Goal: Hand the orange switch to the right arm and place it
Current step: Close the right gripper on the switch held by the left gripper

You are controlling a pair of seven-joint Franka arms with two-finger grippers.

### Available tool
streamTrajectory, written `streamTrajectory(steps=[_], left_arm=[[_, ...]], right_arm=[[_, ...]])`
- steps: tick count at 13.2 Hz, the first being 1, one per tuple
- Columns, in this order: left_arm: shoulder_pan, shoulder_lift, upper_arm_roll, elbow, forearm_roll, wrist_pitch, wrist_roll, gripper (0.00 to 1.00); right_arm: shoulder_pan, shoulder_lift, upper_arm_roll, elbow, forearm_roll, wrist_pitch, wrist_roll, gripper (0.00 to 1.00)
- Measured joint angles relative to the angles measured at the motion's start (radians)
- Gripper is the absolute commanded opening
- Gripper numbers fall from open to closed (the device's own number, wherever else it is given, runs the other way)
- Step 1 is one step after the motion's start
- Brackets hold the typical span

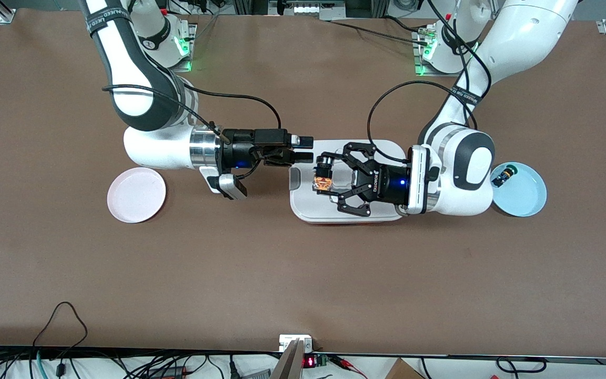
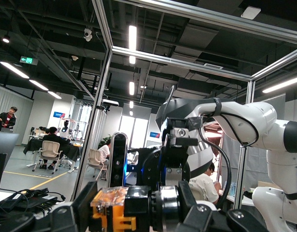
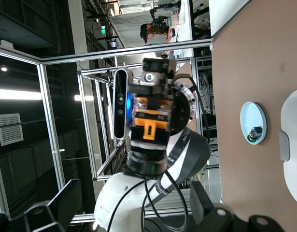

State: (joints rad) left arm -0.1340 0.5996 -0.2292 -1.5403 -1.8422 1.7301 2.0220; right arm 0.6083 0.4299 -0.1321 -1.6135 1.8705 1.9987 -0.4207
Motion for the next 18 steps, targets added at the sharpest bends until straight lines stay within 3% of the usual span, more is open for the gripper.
streamTrajectory(steps=[12, 14, 18], left_arm=[[-0.012, 0.003, -0.001, -0.004, 0.012, 0.0, 0.0, 0.0], [-0.013, 0.004, -0.001, -0.004, 0.012, 0.0, 0.0, 0.0], [-0.014, 0.004, -0.001, -0.004, 0.012, 0.0, 0.0, 0.0]], right_arm=[[-0.005, 0.093, -0.004, 0.095, 0.001, 0.002, -0.001, 0.97], [-0.005, 0.101, -0.004, 0.107, 0.001, 0.002, -0.001, 0.89], [-0.007, 0.103, -0.004, 0.111, 0.001, 0.002, -0.01, 0.64]])
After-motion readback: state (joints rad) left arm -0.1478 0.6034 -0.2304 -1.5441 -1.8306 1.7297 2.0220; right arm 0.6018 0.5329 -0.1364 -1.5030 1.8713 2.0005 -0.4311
